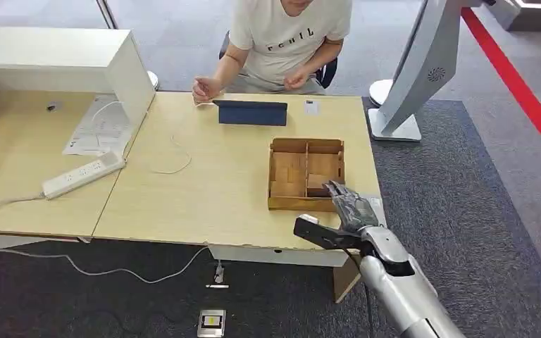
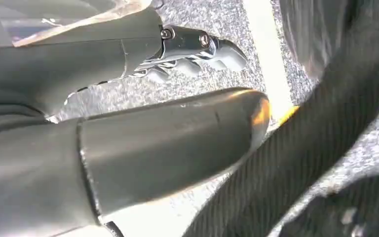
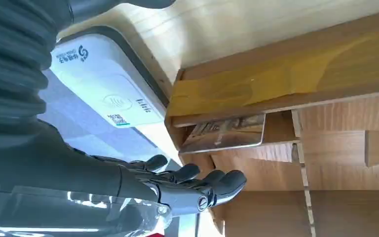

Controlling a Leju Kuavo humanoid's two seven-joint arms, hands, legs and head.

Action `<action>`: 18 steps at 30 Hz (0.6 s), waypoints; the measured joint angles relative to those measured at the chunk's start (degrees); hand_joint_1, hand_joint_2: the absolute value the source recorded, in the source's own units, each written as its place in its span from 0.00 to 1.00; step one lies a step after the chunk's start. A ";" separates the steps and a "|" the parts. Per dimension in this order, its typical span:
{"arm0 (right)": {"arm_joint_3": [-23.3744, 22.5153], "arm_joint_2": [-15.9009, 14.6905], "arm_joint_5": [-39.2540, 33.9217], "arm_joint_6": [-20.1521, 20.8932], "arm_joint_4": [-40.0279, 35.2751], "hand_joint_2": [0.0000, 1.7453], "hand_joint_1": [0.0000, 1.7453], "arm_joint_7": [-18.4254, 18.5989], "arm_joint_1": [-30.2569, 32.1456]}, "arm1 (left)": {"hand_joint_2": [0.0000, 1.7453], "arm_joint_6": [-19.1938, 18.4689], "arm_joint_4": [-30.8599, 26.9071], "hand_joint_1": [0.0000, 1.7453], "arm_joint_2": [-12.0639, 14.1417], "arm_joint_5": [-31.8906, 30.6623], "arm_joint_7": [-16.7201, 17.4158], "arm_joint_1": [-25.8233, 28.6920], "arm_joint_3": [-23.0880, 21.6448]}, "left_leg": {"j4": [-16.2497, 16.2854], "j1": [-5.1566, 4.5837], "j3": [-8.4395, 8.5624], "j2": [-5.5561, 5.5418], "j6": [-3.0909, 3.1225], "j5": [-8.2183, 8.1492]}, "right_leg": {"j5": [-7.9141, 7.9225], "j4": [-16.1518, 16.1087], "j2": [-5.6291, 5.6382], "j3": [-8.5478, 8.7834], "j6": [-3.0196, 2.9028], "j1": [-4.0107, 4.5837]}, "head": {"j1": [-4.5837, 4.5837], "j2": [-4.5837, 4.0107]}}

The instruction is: Pass the card to the sensor for recognition and then transmit it.

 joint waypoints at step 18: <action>0.00 0.50 2.05 0.15 -1.88 1.00 0.00 -0.37 -0.87 | 0.00 -2.21 0.00 0.00 -0.04 3.41 3.04 0.02 6.49 | 0.00 0.00 -0.01 0.00 0.00 0.00 | 0.00 -0.01 0.00 -0.01 0.00 0.00 | 0.00 0.00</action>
